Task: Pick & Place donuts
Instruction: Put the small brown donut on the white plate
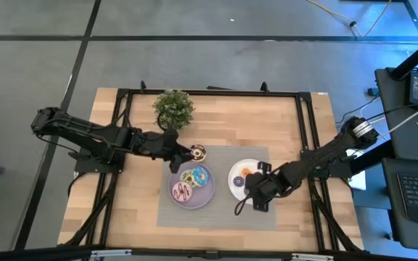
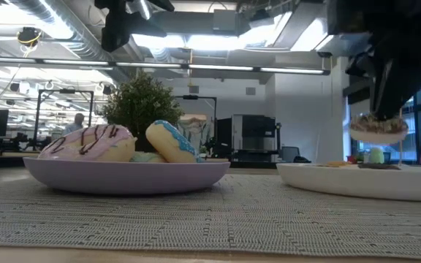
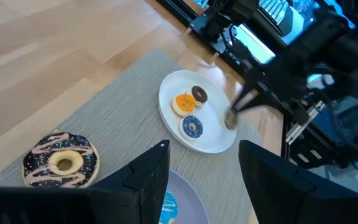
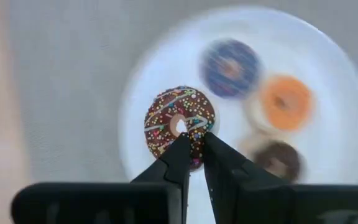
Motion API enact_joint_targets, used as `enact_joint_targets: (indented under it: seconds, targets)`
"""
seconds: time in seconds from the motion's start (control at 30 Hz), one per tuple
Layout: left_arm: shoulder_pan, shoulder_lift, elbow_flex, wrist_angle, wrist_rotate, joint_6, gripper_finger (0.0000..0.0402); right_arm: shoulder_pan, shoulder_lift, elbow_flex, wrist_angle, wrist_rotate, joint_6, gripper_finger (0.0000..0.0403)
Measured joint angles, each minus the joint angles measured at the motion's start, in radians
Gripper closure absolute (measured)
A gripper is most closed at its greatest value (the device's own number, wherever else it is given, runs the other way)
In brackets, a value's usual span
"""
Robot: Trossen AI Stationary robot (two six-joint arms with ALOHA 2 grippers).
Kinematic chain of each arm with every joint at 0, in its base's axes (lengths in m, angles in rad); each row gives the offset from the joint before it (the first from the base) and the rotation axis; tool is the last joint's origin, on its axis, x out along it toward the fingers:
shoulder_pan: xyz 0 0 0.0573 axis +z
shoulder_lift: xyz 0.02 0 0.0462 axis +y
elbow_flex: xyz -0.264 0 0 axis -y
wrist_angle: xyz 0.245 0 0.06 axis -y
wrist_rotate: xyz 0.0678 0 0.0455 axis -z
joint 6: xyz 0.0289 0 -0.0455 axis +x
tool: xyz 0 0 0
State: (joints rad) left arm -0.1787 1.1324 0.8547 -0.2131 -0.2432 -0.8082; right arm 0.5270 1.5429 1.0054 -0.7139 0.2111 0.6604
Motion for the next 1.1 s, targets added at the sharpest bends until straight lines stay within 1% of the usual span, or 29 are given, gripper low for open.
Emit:
enact_joint_targets:
  seconds: [0.07,0.23,0.4,0.5,0.57,0.77,0.87,1.0,1.1]
  targets:
    - [-0.006,0.0,0.0,0.0,-0.001,0.0,0.0214,-0.004,0.005,-0.002,-0.032,0.03,0.017,0.0358]
    - [-0.019,0.0,0.0,0.0,-0.006,0.0,0.021,-0.011,0.043,-0.061,0.059,0.007,0.044,0.0358]
    - [-0.028,0.0,0.0,0.002,-0.008,0.0,0.0212,-0.024,0.055,-0.089,0.032,0.005,0.123,0.0358]
    - [-0.038,0.001,0.0,0.001,-0.036,-0.014,0.0214,-0.029,0.056,-0.089,0.046,0.0,0.147,0.0358]
    - [-0.044,0.006,0.0,0.002,-0.053,-0.016,0.0214,-0.026,0.061,-0.089,0.061,-0.004,0.151,0.0358]
    - [-0.05,0.011,0.0,0.002,-0.06,-0.018,0.0211,-0.027,0.062,-0.089,0.065,-0.026,0.129,0.0356]
    - [-0.05,0.017,0.0,0.006,-0.061,-0.029,0.021,-0.027,0.062,-0.089,0.063,-0.027,0.124,0.0344]
    - [-0.05,0.018,0.0,0.004,-0.06,-0.034,0.0213,-0.027,0.062,-0.089,0.063,-0.028,0.126,0.0317]
    - [-0.05,0.018,0.0,0.001,-0.06,-0.034,0.0214,-0.027,0.061,-0.089,0.058,-0.024,0.154,0.0298]
